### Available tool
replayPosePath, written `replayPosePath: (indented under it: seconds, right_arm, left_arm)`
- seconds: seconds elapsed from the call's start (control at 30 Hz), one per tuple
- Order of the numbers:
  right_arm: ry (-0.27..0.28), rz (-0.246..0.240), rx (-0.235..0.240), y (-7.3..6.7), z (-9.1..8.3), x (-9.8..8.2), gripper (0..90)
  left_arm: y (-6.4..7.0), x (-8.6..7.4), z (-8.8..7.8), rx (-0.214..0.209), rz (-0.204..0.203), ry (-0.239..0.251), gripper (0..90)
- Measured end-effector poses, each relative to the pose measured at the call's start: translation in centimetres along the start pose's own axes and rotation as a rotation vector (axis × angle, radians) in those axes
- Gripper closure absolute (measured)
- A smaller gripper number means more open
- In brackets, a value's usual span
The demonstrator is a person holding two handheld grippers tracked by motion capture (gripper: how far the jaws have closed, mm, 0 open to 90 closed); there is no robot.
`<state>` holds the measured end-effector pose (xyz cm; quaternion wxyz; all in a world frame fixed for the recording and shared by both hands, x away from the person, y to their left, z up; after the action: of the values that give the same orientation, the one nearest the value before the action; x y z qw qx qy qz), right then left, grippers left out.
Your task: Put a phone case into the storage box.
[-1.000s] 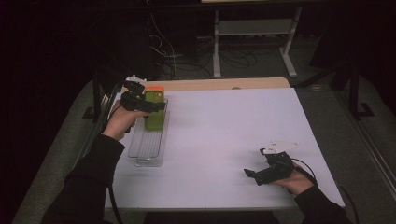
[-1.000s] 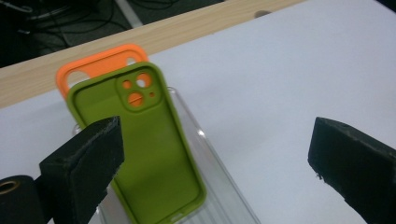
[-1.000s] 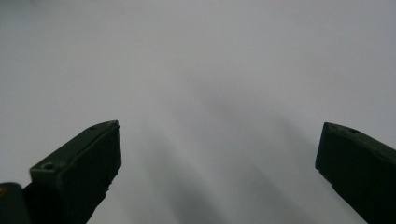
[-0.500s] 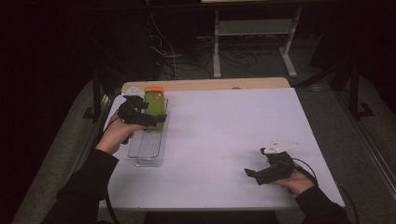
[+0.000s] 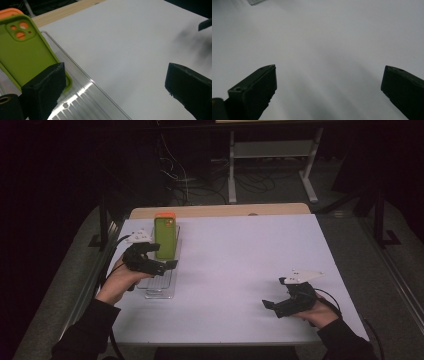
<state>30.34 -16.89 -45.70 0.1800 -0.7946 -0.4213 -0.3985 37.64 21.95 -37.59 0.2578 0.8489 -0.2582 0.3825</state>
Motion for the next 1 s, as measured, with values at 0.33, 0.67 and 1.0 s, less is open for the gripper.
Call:
replayPosePath:
  seconds: [0.33,0.67,1.0]
  right_arm:
    - [0.012,-0.01,0.002,0.0,-0.3,0.5,0.0]
    - [0.021,0.002,0.001,0.0,-0.7,0.7,0.0]
    - [0.03,0.001,-0.002,0.0,-1.0,0.9,0.0]
  left_arm:
    - [1.2,-3.0,0.0,-0.019,0.038,-0.009,3.0]
    - [1.8,-5.3,0.3,-0.037,0.078,-0.01,2.9]
    - [1.7,-7.4,-0.2,-0.06,0.081,-0.037,2.7]
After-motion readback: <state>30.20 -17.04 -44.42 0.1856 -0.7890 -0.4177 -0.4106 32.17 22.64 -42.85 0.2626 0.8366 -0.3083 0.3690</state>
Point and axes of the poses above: each handheld gripper's, and its own axes: z roughly forward along the jaws, x roughly out of its top, y roughly to its right, the point moved 5 cm from there along z, roughly forward along the jaws, and after that the axes turned 11 degrees about -z, right-handed, at the moved point
